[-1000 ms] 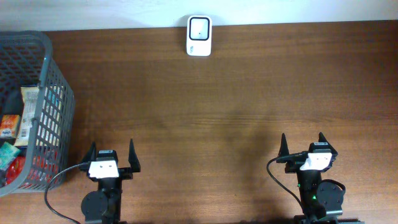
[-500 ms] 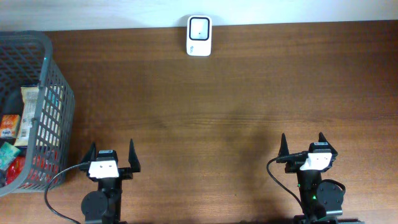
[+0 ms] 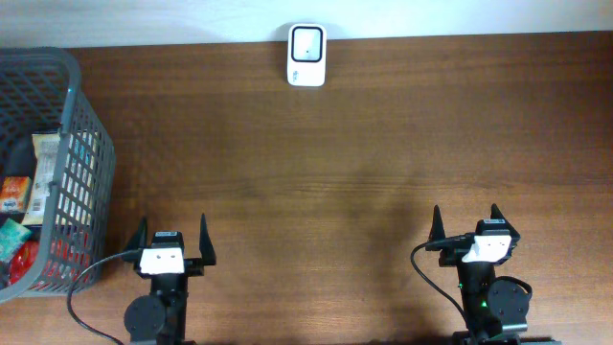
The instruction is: Scan the item barcode
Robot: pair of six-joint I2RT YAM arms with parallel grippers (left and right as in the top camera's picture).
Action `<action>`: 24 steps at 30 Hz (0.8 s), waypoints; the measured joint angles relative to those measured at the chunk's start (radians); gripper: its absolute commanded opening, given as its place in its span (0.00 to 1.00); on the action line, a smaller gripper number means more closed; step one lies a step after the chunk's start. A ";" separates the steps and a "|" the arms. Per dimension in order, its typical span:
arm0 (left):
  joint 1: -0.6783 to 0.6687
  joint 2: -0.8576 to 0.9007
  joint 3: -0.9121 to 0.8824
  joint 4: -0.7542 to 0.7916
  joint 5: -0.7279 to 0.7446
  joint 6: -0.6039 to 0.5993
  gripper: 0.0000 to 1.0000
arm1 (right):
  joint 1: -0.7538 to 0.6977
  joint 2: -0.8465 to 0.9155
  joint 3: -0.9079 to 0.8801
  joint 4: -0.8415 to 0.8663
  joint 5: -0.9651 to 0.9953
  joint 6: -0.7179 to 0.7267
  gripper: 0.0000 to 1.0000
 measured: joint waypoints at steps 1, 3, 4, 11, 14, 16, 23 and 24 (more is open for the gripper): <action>0.000 0.000 0.000 0.032 0.006 0.002 0.99 | 0.000 0.000 0.000 0.000 0.000 0.000 0.99; 0.000 0.001 0.000 0.083 0.027 0.003 0.99 | 0.000 0.000 0.000 0.003 0.000 0.000 0.99; 0.000 0.001 0.000 0.098 0.037 0.003 0.99 | 0.000 0.000 0.000 0.005 0.000 0.000 0.99; 0.000 0.012 0.008 0.103 0.075 0.003 0.99 | 0.000 0.000 0.001 0.036 -0.018 0.000 0.98; 0.000 0.072 0.078 0.032 0.080 0.010 0.99 | 0.000 0.000 0.013 0.035 -0.021 0.001 0.99; 0.000 0.109 0.122 0.011 0.080 0.014 0.99 | 0.000 0.001 0.033 0.036 -0.021 0.000 0.99; 0.000 0.425 0.510 -0.073 0.108 0.071 0.99 | 0.000 0.000 0.057 -0.011 -0.020 0.000 0.99; 0.000 0.464 0.566 -0.092 0.113 0.079 0.99 | 0.001 0.001 0.057 -0.022 -0.020 0.000 0.98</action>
